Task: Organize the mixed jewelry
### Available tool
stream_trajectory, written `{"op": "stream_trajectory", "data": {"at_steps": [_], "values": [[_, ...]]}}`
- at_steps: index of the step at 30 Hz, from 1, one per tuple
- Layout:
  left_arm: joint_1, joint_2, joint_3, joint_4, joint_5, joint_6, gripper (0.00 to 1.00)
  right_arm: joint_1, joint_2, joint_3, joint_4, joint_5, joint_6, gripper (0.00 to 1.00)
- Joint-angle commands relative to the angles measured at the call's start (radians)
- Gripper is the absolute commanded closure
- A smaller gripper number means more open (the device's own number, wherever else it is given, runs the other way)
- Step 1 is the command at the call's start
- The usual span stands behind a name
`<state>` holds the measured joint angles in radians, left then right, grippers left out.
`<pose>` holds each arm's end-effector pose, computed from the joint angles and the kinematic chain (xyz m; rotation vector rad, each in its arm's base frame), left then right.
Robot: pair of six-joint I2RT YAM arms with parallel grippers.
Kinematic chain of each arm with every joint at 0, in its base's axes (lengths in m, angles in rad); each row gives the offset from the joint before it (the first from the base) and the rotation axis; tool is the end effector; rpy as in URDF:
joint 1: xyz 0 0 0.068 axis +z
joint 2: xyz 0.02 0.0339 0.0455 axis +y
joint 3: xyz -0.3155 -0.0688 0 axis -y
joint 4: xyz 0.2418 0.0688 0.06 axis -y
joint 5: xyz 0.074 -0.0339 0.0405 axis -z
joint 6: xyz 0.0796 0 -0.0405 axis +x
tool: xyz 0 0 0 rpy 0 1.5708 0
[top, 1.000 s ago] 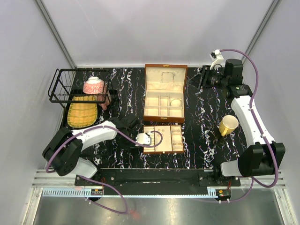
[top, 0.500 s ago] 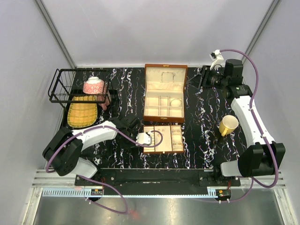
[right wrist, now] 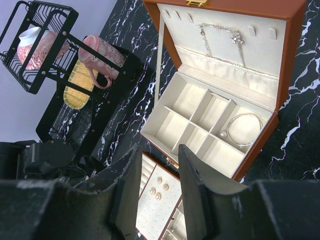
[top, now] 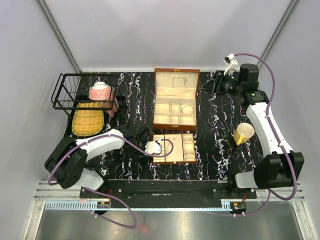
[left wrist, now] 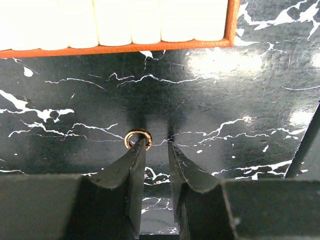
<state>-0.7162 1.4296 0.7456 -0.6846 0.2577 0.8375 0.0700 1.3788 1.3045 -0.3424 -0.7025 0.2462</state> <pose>0.1611 -0.1671 0.1717 2.0628 2.0439 -0.3577 0.3242 0.0743 0.4105 -0.2898 1.9697 0.8993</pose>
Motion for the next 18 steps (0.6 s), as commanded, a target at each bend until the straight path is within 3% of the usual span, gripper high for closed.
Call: {"op": "stream_trajectory", "data": {"at_steps": [1,18], "values": [[-0.005,-0.05,0.012,0.023,0.0,0.005,0.72,-0.006,-0.035,0.001,0.036,-0.023,-0.012,0.59],[-0.005,-0.023,0.005,0.04,-0.018,0.012,0.71,-0.004,-0.04,0.001,0.031,-0.023,-0.01,0.59]]}}
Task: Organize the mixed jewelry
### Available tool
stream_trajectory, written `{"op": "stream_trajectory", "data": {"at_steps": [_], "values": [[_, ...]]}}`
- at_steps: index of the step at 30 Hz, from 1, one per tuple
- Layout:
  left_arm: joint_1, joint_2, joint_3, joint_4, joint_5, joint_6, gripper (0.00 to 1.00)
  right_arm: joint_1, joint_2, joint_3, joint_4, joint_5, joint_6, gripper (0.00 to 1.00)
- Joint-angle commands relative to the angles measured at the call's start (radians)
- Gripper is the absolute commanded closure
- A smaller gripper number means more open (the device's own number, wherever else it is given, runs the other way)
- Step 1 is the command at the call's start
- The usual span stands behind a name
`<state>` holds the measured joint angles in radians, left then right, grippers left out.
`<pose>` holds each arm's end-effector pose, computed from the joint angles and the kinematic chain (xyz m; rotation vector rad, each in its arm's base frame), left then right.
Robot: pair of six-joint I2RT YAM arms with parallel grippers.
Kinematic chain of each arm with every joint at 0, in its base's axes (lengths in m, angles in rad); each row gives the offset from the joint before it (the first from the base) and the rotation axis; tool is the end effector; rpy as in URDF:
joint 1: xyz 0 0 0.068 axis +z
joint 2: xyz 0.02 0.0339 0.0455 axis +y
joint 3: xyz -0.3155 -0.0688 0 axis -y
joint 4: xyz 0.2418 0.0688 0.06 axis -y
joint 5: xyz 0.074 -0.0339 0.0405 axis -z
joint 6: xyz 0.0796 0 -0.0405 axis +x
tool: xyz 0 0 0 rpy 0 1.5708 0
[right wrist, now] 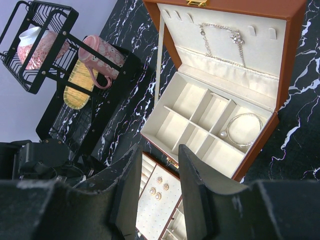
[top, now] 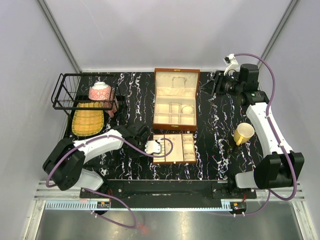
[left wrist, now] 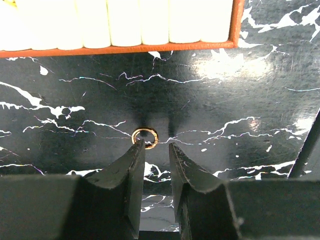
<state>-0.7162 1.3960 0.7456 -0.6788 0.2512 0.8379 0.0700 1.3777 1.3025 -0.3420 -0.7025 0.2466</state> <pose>0.1605 -0.1660 0.1788 2.0414 2.0131 -0.3401 0.3239 0.0743 0.4102 -0.2892 1.9703 0.8996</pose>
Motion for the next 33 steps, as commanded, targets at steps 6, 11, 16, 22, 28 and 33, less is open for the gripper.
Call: {"op": "stream_trajectory", "data": {"at_steps": [6,11,16,22,28,33], "values": [[-0.005,0.023,0.001,0.041,-0.013,0.015,0.71,-0.006,-0.042,0.004,0.029,-0.023,-0.013,0.58],[-0.005,0.026,-0.006,0.042,-0.007,0.015,0.71,-0.004,-0.04,0.003,0.029,-0.02,-0.015,0.59],[-0.005,0.035,-0.018,0.05,-0.01,0.013,0.71,-0.006,-0.037,0.001,0.028,-0.02,-0.013,0.59],[-0.005,0.047,-0.029,0.061,-0.01,0.015,0.71,-0.006,-0.042,0.0,0.029,-0.017,-0.015,0.59],[-0.005,0.061,-0.032,0.067,-0.004,0.012,0.71,-0.004,-0.043,-0.002,0.028,-0.015,-0.017,0.59],[-0.014,0.069,-0.043,0.073,-0.004,0.001,0.83,-0.006,-0.04,0.0,0.029,-0.015,-0.015,0.59]]}}
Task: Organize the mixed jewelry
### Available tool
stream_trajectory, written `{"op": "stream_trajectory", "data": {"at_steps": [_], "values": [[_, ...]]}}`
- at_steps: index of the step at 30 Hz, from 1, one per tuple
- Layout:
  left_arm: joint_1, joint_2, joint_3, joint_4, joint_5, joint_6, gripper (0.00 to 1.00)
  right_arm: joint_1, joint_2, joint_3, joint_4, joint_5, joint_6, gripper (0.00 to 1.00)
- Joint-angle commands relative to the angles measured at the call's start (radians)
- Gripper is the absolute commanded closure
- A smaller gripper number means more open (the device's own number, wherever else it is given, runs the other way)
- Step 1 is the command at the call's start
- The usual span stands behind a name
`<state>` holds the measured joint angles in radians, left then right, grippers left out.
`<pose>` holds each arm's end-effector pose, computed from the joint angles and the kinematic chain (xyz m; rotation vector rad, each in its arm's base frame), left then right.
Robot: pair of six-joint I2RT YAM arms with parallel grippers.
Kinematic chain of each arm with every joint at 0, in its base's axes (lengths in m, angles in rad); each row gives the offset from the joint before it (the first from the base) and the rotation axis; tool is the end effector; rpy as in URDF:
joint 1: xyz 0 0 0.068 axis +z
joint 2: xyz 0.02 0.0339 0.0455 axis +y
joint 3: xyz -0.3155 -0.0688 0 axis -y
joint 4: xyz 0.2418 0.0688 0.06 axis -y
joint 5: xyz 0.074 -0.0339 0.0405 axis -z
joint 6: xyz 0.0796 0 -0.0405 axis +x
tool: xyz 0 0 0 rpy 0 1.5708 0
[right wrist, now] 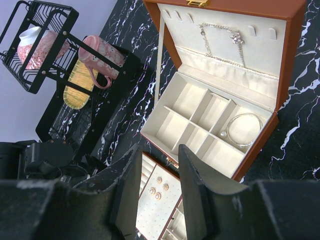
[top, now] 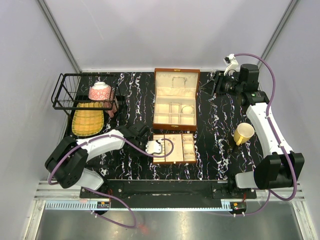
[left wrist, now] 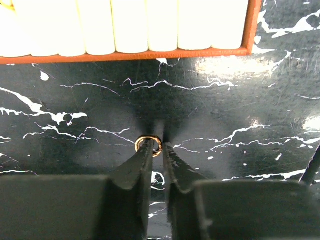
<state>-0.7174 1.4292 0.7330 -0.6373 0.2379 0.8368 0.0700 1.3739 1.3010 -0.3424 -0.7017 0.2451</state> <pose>0.1648 -0.1687 0.1697 2.0444 2.0203 -0.3224 0.3227 0.0741 0.4107 -0.2908 1.9682 0.8974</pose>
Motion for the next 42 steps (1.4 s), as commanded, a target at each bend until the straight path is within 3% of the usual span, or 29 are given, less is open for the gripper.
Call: {"op": "stream_trajectory", "data": {"at_steps": [1,9,15,21,29,35,42], "values": [[-0.014,0.04,-0.032,0.031,0.009,0.001,0.89,-0.006,-0.035,0.001,0.029,-0.016,-0.013,0.59],[-0.019,0.048,-0.043,0.03,0.009,-0.016,1.0,-0.004,-0.036,0.001,0.029,-0.015,-0.013,0.59],[-0.019,0.007,-0.004,-0.042,0.061,-0.012,1.0,-0.006,-0.033,0.004,0.029,-0.016,-0.013,0.59],[-0.017,-0.078,0.103,-0.162,0.173,0.007,1.0,-0.006,-0.03,0.007,0.026,-0.018,-0.017,0.59],[-0.016,-0.136,0.207,-0.251,0.221,0.008,1.0,-0.006,-0.016,0.009,0.032,-0.048,-0.018,0.57],[0.001,-0.164,0.301,-0.315,0.337,0.021,1.0,0.002,0.008,0.0,0.063,-0.142,-0.024,0.55],[0.025,-0.127,0.529,-0.438,0.486,0.044,1.0,0.115,0.039,0.009,-0.007,-0.222,-0.214,0.5]]}}
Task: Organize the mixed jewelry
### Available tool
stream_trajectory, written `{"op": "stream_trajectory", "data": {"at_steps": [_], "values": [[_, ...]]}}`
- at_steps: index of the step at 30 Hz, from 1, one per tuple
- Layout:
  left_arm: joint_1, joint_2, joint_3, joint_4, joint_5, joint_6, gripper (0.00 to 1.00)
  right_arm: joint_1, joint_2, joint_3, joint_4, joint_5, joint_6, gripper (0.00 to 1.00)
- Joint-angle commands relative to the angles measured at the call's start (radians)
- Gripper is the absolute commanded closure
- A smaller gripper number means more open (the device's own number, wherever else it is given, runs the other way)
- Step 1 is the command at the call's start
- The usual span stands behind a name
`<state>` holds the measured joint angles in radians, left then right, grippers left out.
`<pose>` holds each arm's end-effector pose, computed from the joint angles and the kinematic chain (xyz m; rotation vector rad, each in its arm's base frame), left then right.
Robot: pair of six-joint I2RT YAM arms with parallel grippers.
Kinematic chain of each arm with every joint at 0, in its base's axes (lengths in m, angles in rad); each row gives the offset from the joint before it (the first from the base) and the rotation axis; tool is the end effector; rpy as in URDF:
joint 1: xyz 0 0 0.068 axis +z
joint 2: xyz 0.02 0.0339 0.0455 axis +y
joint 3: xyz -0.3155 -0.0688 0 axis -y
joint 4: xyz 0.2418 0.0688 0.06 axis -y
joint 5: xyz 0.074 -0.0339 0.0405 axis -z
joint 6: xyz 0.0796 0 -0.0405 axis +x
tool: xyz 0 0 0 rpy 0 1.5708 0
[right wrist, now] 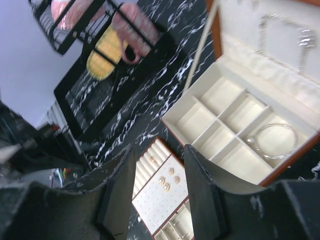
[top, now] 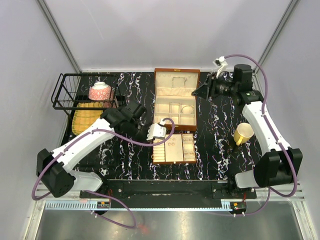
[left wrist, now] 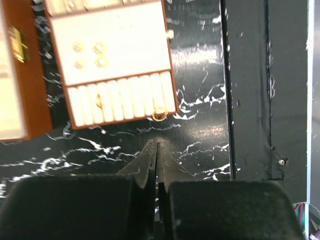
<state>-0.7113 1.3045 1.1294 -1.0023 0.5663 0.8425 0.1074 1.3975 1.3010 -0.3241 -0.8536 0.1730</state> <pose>0.1537 -0.1888 0.3044 1.9488 1.7651 -0.7278 0.3190 0.0947 0.4091 -0.4963 1.9131 1.0254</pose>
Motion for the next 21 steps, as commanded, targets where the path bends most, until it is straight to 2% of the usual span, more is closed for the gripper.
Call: {"op": "stream_trajectory", "data": {"at_steps": [1,7,14,19,21], "values": [[0.032,0.002,0.151,-0.082,0.171,0.041,1.0,0.089,0.017,0.006,-0.041,-0.071,-0.159,0.5],[0.052,0.032,0.159,-0.078,0.158,0.053,1.0,0.115,0.034,-0.028,-0.078,-0.042,-0.247,0.48],[0.052,0.03,-0.014,0.071,0.084,0.0,1.0,0.115,-0.002,-0.097,-0.101,0.043,-0.328,0.47],[0.049,0.067,-0.04,0.166,0.066,-0.04,0.85,0.115,-0.037,-0.132,-0.127,0.12,-0.372,0.48],[0.036,0.093,-0.045,0.192,0.043,-0.06,0.83,0.115,-0.048,-0.144,-0.13,0.149,-0.383,0.48]]}}
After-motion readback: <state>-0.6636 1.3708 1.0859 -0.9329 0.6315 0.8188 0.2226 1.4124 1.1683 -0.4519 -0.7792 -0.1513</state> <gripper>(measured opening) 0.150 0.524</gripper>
